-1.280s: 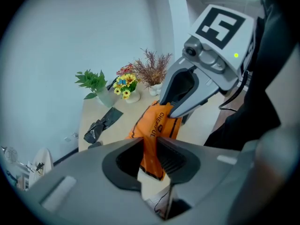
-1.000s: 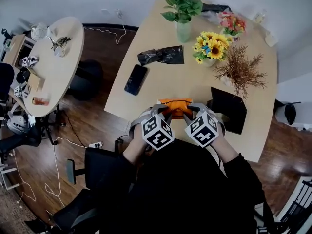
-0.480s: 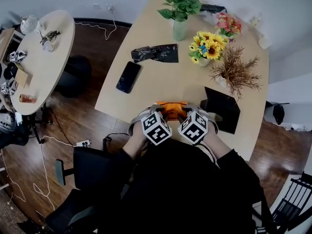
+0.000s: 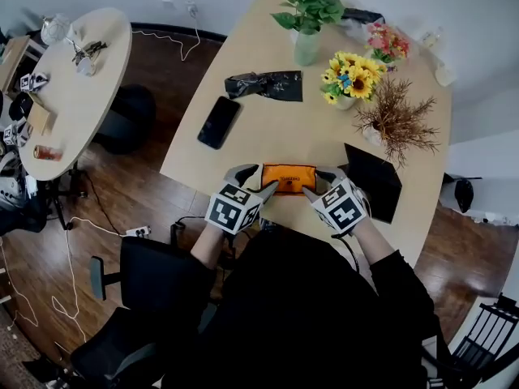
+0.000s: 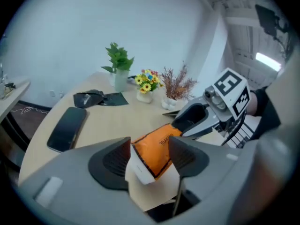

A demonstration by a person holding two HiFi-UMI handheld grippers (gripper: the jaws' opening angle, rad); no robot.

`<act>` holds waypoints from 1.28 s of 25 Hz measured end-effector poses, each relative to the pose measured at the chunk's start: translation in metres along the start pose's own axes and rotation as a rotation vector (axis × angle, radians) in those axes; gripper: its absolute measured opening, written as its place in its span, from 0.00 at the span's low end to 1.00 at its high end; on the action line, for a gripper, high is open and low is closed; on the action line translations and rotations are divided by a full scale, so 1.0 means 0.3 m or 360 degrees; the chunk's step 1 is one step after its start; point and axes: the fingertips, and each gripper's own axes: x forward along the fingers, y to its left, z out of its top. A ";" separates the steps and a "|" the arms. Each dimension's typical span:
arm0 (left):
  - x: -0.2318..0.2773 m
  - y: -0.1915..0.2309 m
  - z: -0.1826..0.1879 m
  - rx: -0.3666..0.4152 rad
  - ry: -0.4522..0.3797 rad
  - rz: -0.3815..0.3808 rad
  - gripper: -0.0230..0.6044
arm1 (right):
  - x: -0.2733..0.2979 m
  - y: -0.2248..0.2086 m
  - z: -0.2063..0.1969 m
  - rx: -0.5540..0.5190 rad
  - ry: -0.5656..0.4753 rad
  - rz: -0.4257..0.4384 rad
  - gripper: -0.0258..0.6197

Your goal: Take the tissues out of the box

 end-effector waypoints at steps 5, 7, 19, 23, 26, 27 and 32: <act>-0.143 0.006 0.045 -0.0237 -0.0277 0.0002 0.42 | -0.186 -0.046 0.038 0.0252 -0.0362 -0.0075 0.26; -0.183 -0.006 0.056 -0.0280 -0.0354 0.0066 0.41 | -0.280 -0.066 0.046 0.0412 -0.0538 -0.0071 0.18; -0.321 -0.428 0.190 -0.0062 -0.0791 0.0424 0.19 | -0.739 -0.059 -0.055 0.0640 -0.1264 -0.0256 0.04; -0.396 -0.536 0.153 -0.0058 -0.0755 0.0506 0.18 | -0.768 0.020 -0.097 0.0643 -0.1391 -0.0150 0.04; -0.445 -0.564 0.106 -0.0076 -0.0740 0.0601 0.18 | -0.770 0.055 -0.120 0.0599 -0.1416 -0.0110 0.04; -0.453 -0.568 0.090 -0.0086 -0.0735 0.0621 0.18 | -0.775 0.064 -0.124 0.0583 -0.1419 -0.0113 0.04; -0.474 -0.579 0.087 -0.0061 -0.0772 0.0627 0.18 | -0.889 0.069 -0.085 0.0451 -0.1493 -0.0256 0.04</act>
